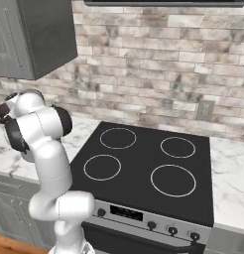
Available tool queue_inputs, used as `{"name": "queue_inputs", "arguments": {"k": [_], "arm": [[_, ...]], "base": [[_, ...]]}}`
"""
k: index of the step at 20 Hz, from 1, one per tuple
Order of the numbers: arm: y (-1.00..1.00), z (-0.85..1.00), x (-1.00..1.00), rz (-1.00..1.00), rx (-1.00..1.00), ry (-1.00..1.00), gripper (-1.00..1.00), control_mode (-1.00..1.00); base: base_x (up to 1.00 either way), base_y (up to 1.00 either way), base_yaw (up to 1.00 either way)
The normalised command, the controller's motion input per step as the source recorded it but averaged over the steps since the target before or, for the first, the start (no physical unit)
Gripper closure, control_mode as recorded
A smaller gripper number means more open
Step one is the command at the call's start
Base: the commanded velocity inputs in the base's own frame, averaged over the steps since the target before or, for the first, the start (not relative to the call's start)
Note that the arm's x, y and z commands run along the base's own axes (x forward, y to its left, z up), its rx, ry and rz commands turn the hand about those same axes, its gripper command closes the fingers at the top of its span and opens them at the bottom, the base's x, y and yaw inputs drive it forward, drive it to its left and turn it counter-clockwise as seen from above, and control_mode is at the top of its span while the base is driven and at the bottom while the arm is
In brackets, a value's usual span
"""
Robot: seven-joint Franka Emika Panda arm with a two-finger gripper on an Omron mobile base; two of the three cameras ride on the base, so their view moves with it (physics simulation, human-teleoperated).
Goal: Turn on the sink faucet. Then move the lemon wedge from the counter to the sink. Turn off the sink. Move the vegetable from the sink to the pot next to the stove. Finally move the pot to the rear left burner.
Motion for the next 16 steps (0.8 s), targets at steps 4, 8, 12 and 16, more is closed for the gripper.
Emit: {"name": "queue_inputs", "arguments": {"k": [4,8,12,16], "arm": [[-0.08,0.3,-0.32,-0.16,0.0,-0.05,-1.0,-1.0],[-0.24,0.23,-0.32,-0.22,0.0,0.0,-1.0,-1.0],[-0.47,0.07,-0.27,-0.23,0.0,0.06,-1.0,-1.0],[-0.45,0.0,-0.16,-0.2,0.0,0.07,-1.0,-1.0]], "base": [[0.0,0.0,0.0],[0.0,0.0,0.0],[0.0,0.0,0.0],[0.0,0.0,0.0]]}}
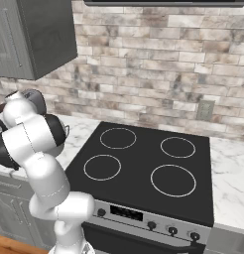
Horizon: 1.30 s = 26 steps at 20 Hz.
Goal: Turn on the sink faucet. Then move the lemon wedge from the counter to the sink. Turn off the sink. Move the vegetable from the sink to the pot next to the stove. Finally move the pot to the rear left burner.
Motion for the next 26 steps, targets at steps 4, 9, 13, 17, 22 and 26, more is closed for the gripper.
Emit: {"name": "queue_inputs", "arguments": {"k": [4,9,13,17,22,26], "arm": [[-0.18,0.0,-0.02,-0.14,0.0,0.05,-1.0,-1.0],[0.0,0.22,-0.02,-0.09,0.01,0.0,-1.0,-1.0],[0.0,0.42,-0.14,-0.09,0.0,0.0,-1.0,-1.0],[0.0,0.15,-0.14,-0.08,0.0,0.0,-1.0,-1.0],[0.0,-0.01,-0.01,-0.07,0.0,0.0,-1.0,-1.0],[0.0,-0.11,0.0,-0.04,0.0,0.0,-1.0,-1.0]], "base": [[0.0,0.0,0.0],[0.0,0.0,0.0],[0.0,0.0,0.0],[0.0,0.0,0.0],[0.0,0.0,0.0],[0.0,0.0,0.0]]}}
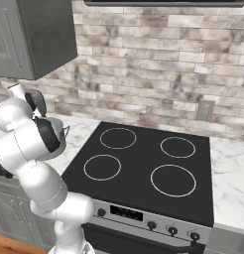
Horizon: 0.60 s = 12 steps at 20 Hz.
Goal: Turn on the sink faucet. Then move the lemon wedge from the counter to the sink. Turn off the sink. Move the vegetable from the sink to the pot next to the stove. Finally move the pot to the rear left burner.
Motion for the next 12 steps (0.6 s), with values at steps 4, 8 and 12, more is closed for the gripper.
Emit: {"name": "queue_inputs", "arguments": {"k": [4,8,12], "arm": [[0.0,-0.15,0.0,-0.02,0.0,0.0,-1.0,-1.0],[0.0,-0.16,0.0,-0.01,0.0,0.0,-1.0,-1.0],[0.0,-0.16,0.03,0.0,0.0,0.0,-1.0,-1.0]], "base": [[0.0,0.0,0.0],[0.0,0.0,0.0],[0.0,0.0,0.0]]}}
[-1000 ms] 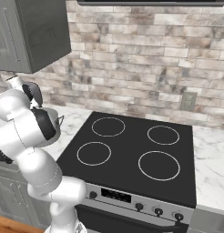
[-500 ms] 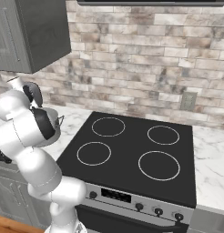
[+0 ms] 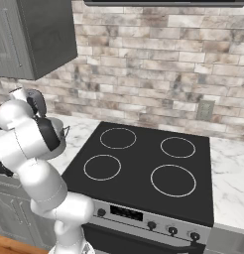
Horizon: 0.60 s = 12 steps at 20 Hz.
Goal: Turn on the sink faucet. Then move the lemon wedge from the counter to the sink. Turn off the sink. Move the vegetable from the sink to the pot next to the stove. Finally move the pot to the rear left burner.
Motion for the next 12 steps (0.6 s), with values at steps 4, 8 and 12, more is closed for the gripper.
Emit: {"name": "queue_inputs", "arguments": {"k": [4,8,12], "arm": [[0.0,-0.2,0.09,0.0,0.0,0.0,-1.0,-1.0],[0.0,-0.25,0.15,0.0,0.0,0.0,-1.0,-1.0],[0.03,-0.34,0.18,0.0,0.0,0.0,-1.0,-1.0]], "base": [[0.0,0.0,0.0],[0.0,0.0,0.0],[0.0,0.0,0.0]]}}
